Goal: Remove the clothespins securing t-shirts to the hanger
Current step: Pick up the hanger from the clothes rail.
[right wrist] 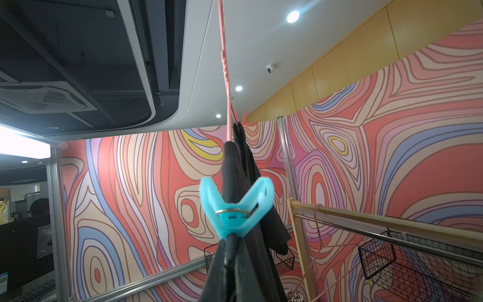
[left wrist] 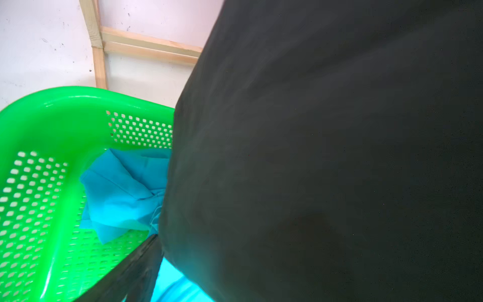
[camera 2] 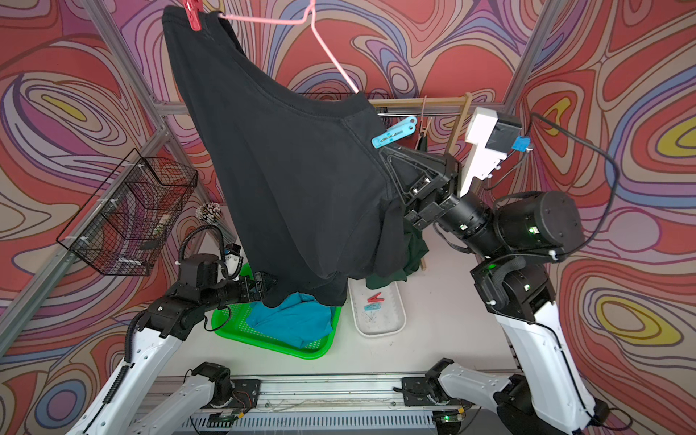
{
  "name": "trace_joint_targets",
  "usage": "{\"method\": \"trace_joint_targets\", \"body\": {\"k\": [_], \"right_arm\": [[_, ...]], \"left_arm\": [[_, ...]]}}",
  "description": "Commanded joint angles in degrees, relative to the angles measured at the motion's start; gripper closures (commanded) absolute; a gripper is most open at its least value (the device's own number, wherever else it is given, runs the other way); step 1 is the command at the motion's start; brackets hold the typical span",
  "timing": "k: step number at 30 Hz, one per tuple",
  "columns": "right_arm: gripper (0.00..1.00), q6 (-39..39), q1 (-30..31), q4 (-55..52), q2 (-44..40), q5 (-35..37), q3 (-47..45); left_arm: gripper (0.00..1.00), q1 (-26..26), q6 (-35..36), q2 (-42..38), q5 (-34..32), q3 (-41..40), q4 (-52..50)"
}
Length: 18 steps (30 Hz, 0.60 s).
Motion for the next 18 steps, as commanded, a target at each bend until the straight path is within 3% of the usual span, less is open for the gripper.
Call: {"method": "trace_joint_targets", "body": {"k": [1,18], "right_arm": [[1.0,1.15,-0.23,3.93,-1.2,-0.7,-0.44],[1.0,1.22,-0.24,-6.03,-0.33,-8.56,-1.82]], "left_arm": [[0.0,0.33,-1.08,-2.45,1.54,-0.7,-1.45],[0.0,0.38,-2.53,-8.9,-0.57,-0.46,-4.54]]}}
